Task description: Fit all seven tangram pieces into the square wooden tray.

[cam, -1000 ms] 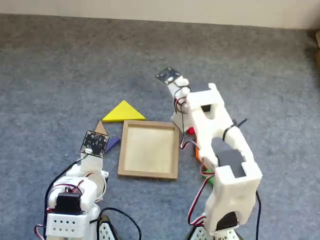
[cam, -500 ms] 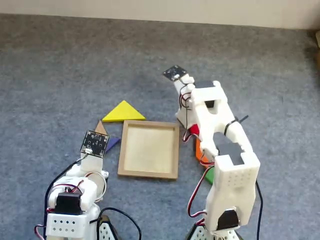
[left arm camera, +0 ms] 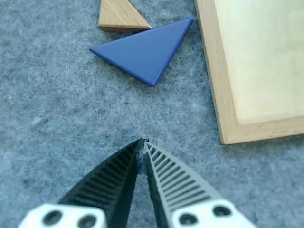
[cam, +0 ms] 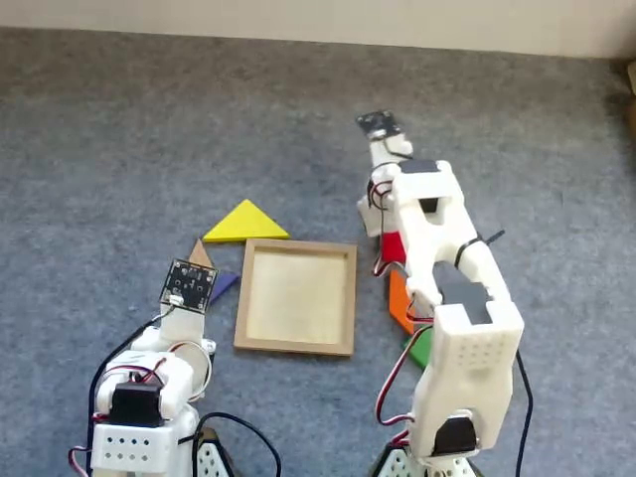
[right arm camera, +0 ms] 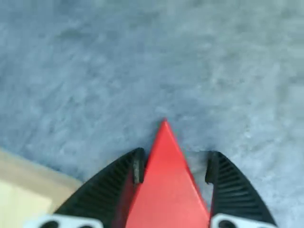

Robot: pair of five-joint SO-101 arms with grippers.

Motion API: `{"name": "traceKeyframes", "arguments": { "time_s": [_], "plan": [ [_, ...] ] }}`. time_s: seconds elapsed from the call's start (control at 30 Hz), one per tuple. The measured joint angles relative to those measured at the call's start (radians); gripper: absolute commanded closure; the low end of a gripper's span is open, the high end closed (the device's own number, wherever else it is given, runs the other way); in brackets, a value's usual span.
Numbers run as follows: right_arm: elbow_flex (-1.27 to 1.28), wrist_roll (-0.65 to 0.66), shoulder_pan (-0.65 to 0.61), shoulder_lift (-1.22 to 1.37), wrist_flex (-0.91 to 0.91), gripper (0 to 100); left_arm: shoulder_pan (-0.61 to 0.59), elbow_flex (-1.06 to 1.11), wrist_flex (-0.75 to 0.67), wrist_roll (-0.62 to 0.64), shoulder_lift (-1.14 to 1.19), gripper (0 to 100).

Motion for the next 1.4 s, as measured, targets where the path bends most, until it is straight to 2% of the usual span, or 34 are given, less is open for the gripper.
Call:
{"name": "traceKeyframes", "arguments": {
  "time_s": [0.23,0.4,0.53,0.73,0.93,1.17,1.4],
  "plan": [
    [-0.121,-0.196,0.08,0.006,0.074,77.1,0.0,0.0,0.0,0.0,0.0,100],
    [-0.21,-0.232,0.08,0.006,0.173,76.7,0.0,0.0,0.0,0.0,0.0,100],
    [-0.299,-0.175,0.081,0.006,0.285,75.2,0.0,0.0,0.0,0.0,0.0,100],
    [-0.344,-0.072,0.02,0.006,0.416,58.1,0.0,0.0,0.0,0.0,0.0,100],
    [-0.336,0.023,-0.017,0.006,0.433,57.7,0.0,0.0,0.0,0.0,0.0,100],
    [-0.196,0.12,-0.051,0.006,0.427,57.7,0.0,0.0,0.0,0.0,0.0,100],
    [-0.091,0.133,-0.051,0.006,0.333,57.7,0.0,0.0,0.0,0.0,0.0,100]
  ]
}}
